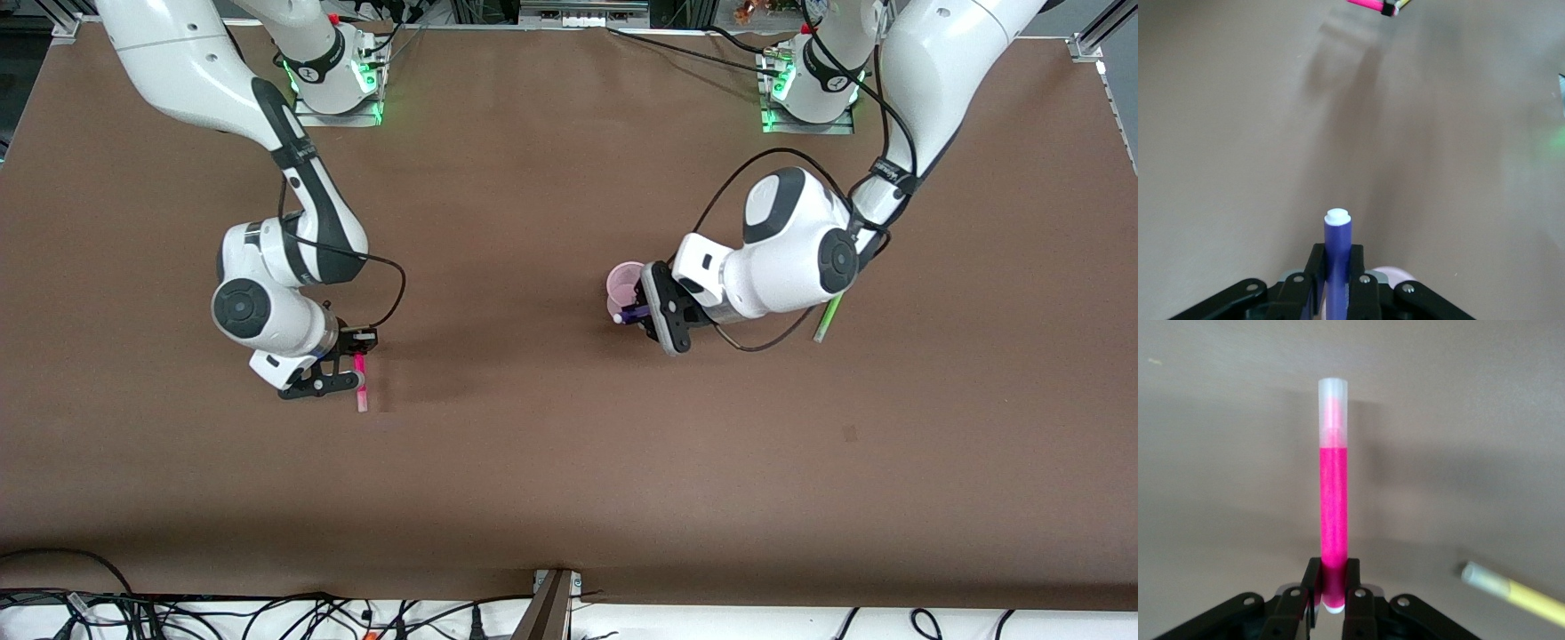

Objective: Organize pens into pink holder with both arms
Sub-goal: 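Lower the blue pen into the pink cup and open the left gripper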

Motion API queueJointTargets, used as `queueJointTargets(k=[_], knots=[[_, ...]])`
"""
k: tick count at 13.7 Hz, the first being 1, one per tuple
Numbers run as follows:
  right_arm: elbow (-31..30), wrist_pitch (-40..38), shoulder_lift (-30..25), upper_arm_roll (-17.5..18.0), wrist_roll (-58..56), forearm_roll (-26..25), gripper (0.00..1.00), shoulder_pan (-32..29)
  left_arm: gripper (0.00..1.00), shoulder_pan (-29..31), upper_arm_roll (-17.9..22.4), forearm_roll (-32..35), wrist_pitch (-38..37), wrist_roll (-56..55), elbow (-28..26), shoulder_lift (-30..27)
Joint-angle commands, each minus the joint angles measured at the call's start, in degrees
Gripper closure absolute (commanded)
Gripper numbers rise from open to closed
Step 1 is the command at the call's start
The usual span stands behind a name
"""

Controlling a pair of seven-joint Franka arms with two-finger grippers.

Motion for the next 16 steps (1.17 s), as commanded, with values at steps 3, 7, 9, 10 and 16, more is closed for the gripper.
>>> queueJointTargets(k=[3, 7, 9, 10, 16], knots=[[11.74, -19.24, 0.01, 0.27, 3.15, 6.66, 1.00, -0.27, 1.00, 9.33, -10.56, -1.79, 5.48, 4.01, -9.10, -1.42], [18.95, -30.41, 0.01, 0.36, 10.37, 7.12, 1.00, 0.26, 1.00, 8.10, -10.56, -1.18, 16.54, 8.67, -13.85, 0.16], [22.03, -36.38, -0.07, 0.27, 12.04, 7.12, 1.00, 0.35, 1.00, 8.01, -10.65, -1.26, 16.82, 9.12, -14.03, 0.51], [24.48, -40.07, -0.07, 0.18, 12.74, 7.03, 1.00, 0.35, 1.00, 8.01, -10.65, -1.35, 16.82, 8.95, -14.03, 0.51], [31.36, -54.68, -1.04, 0.53, 26.36, 7.73, 1.00, 0.43, 0.00, 8.10, -10.74, -1.35, 16.82, 9.30, -13.94, 0.07]])
